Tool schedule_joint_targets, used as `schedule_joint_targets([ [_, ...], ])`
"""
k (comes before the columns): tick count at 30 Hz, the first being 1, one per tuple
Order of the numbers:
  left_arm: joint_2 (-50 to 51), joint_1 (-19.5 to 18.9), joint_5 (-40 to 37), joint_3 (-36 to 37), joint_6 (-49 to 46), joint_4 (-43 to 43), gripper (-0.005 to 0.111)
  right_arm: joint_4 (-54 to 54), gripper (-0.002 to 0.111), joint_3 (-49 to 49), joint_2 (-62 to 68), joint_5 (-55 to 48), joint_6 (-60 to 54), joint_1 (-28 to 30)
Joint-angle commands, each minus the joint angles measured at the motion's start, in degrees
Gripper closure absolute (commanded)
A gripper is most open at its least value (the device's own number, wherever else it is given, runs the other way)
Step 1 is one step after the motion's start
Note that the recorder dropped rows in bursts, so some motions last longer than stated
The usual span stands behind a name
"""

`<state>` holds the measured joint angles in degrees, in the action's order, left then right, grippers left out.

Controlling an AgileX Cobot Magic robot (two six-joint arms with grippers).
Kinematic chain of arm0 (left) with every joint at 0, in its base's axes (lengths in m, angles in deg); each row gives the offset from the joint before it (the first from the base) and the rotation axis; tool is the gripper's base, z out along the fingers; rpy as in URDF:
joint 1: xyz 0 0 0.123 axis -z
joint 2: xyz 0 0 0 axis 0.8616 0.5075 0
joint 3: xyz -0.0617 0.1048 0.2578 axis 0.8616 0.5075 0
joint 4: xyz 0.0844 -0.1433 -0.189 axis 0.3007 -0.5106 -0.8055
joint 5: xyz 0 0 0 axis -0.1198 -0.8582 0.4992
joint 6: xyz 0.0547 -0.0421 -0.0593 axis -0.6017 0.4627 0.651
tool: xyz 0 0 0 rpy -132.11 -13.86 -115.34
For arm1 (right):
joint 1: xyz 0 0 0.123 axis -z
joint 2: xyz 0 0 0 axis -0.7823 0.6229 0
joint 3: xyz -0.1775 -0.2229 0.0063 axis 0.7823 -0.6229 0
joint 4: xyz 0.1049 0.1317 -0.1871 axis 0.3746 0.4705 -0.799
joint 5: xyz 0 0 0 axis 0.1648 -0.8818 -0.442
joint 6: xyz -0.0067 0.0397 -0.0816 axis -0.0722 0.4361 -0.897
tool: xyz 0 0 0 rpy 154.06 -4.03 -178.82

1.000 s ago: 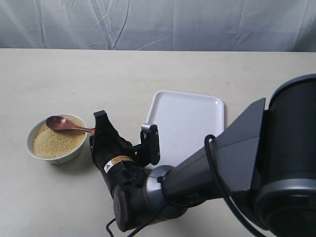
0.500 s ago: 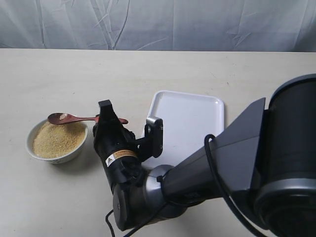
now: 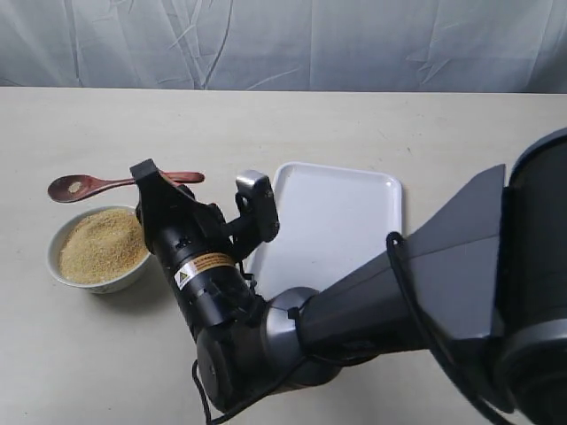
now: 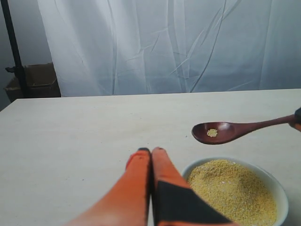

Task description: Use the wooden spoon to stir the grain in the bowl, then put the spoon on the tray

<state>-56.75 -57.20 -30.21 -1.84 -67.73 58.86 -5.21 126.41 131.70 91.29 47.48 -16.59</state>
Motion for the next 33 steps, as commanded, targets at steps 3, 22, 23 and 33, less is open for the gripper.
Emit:
schedule_joint_targets([
  [3, -0.2, 0.1, 0.3, 0.1, 0.0, 0.2, 0.107, -3.6, 0.109, 0.0, -7.0, -13.9, -29.3, 1.6],
  [22, -0.2, 0.1, 0.3, 0.1, 0.0, 0.2, 0.107, -8.3, 0.109, 1.1, -7.7, -29.2, -71.0, 5.0],
  [23, -0.2, 0.1, 0.3, 0.1, 0.0, 0.2, 0.107, -8.3, 0.109, 1.4, -7.3, -29.7, -70.3, 5.0],
  [33, -0.2, 0.1, 0.3, 0.1, 0.0, 0.2, 0.107, -11.0, 0.109, 4.9, -8.5, -32.3, -69.8, 3.0],
])
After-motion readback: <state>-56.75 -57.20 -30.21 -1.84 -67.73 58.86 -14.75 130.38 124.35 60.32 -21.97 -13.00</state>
